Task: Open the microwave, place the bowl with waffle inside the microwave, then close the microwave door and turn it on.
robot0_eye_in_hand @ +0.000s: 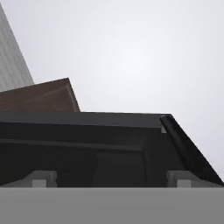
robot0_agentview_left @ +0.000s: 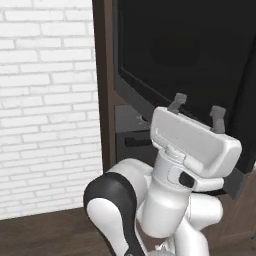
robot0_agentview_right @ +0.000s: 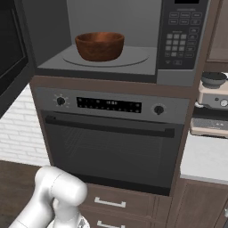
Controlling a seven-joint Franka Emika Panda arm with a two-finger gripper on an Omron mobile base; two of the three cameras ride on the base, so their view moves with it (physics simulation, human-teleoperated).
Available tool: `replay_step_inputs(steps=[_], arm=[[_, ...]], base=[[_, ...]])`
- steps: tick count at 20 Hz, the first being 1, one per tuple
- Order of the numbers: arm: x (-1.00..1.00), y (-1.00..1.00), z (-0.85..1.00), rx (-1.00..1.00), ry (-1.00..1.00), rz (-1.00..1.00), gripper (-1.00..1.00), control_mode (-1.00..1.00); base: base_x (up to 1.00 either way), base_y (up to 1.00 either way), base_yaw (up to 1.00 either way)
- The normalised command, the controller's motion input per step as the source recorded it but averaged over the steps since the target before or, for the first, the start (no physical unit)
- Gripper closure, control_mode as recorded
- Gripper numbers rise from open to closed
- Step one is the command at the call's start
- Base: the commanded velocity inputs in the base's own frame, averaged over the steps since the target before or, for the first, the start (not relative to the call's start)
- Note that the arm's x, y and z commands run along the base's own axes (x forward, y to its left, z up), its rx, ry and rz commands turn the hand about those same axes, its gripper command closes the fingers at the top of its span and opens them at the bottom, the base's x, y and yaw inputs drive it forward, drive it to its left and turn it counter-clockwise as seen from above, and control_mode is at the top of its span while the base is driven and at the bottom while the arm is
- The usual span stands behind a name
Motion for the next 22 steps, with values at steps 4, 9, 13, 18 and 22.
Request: replay_step_inputs(steps=[4,9,13,18,22], arm=[[0.00,-0.54,0.00,0.49,0.00,0.11,-1.00,-1.00],[0.02,-0.51,0.05,0.46,0.00,0.12,-1.00,-1.00],[0.18,-0.32,0.05,0.39,0.00,0.12,-1.00,-1.00],[0.30,-0.11,0.09,0.28,0.00,0.08,-1.00,-1.00],[0.53,-0.10,0.26,0.27,0.03,0.08,-1.00,-1.00]], base=[[0.00,0.00,0.00],[0.00,0.00,0.00],[0.00,0.00,0.00],[0.00,0.00,0.00],[0.00,0.00,0.00]])
